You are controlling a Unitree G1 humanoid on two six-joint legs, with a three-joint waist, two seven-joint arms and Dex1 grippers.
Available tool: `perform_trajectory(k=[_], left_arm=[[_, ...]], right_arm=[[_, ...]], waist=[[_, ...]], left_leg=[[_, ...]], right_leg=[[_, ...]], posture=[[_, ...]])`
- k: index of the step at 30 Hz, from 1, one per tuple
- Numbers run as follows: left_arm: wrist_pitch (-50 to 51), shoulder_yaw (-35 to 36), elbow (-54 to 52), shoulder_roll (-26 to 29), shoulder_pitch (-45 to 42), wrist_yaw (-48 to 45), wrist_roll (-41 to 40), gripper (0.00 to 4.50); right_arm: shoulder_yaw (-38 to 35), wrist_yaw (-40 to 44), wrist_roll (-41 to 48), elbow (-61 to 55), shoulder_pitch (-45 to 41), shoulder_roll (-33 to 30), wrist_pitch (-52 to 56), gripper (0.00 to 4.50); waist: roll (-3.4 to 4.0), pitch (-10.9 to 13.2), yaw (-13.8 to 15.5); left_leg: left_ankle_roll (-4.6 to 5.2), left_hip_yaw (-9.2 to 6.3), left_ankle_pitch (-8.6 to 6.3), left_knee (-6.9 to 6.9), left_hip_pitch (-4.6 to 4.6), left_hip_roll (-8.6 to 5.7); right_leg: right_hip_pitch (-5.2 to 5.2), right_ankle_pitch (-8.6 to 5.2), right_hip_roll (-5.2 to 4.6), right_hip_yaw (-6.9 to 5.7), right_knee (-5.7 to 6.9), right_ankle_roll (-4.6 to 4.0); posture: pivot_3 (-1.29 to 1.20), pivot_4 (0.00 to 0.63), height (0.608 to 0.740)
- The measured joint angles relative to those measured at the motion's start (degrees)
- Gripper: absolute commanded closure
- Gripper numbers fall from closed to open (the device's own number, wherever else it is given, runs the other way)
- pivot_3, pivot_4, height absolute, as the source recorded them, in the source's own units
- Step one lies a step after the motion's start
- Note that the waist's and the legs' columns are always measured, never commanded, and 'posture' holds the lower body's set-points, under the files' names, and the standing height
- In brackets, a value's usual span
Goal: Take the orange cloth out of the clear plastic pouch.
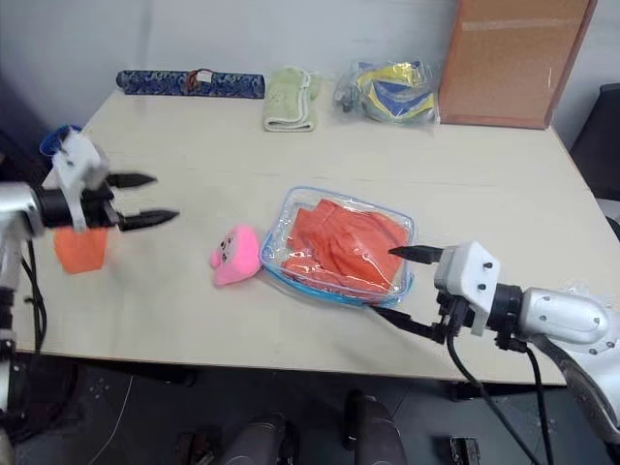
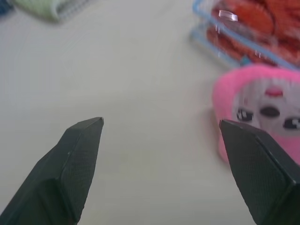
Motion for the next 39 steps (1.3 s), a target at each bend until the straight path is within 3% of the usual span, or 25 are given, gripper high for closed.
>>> perform_trajectory(k=[5, 11, 17, 28, 39], left_arm=[[-9.92, -10.13, -14.5, -3.62, 1.24, -5.62, 2.99, 0.3], [-23.58, -19.59, -15.3, -6.89, 4.29, -7.72, 10.71, 0.3], [-32.34, -21.75, -9.57, -8.97, 4.34, -4.57, 17.91, 0.3], [-32.34, -21.86, -7.19, -12.75, 5.02, 0.14, 20.16, 0.3], [-32.8, -21.87, -4.95, -14.6, 4.71, 4.15, 23.48, 3.73]], right_arm=[[-0.25, -5.71, 5.39, -3.97, -0.93, 1.41, 8.07, 0.04], [-0.22, -7.32, 4.76, -4.61, 0.1, 2.7, 10.89, 0.04], [-0.24, -8.08, 3.57, -5.96, 1.03, 3.83, 11.75, 0.04], [-0.21, -8.34, 0.44, -6.82, 2.24, 5.7, 11.77, 0.04], [-0.19, -8.29, -0.04, -6.78, 0.92, 6.69, 11.86, 0.0]], waist=[[0.01, 0.0, -0.23], [0.0, 0.0, -0.4], [0.0, 0.0, -0.06], [0.0, 0.0, -0.22], [0.0, 0.0, -0.16]], left_leg=[[0.09, 0.2, 0.01, 0.03, 0.07, -0.08], [0.04, 0.34, 0.03, -0.01, 0.13, 0.07], [0.2, 0.27, 0.0, 0.01, 0.06, -0.02], [0.29, 0.26, -0.01, 0.01, 0.06, -0.04], [0.3, 0.25, -0.01, 0.02, 0.05, -0.06]], right_leg=[[0.03, 0.05, 0.07, 0.16, 0.02, 0.09], [-0.02, 0.03, 0.27, 0.28, 0.06, 0.05], [0.0, 0.05, 0.26, 0.23, 0.02, 0.09], [0.0, 0.08, 0.17, 0.23, 0.02, 0.13], [0.0, 0.08, 0.16, 0.22, 0.02, 0.14]], posture=[[0.0, 0.15, 0.74], [0.0, 0.15, 0.74], [0.0, 0.15, 0.74], [0.0, 0.15, 0.74], [0.0, 0.15, 0.74]])
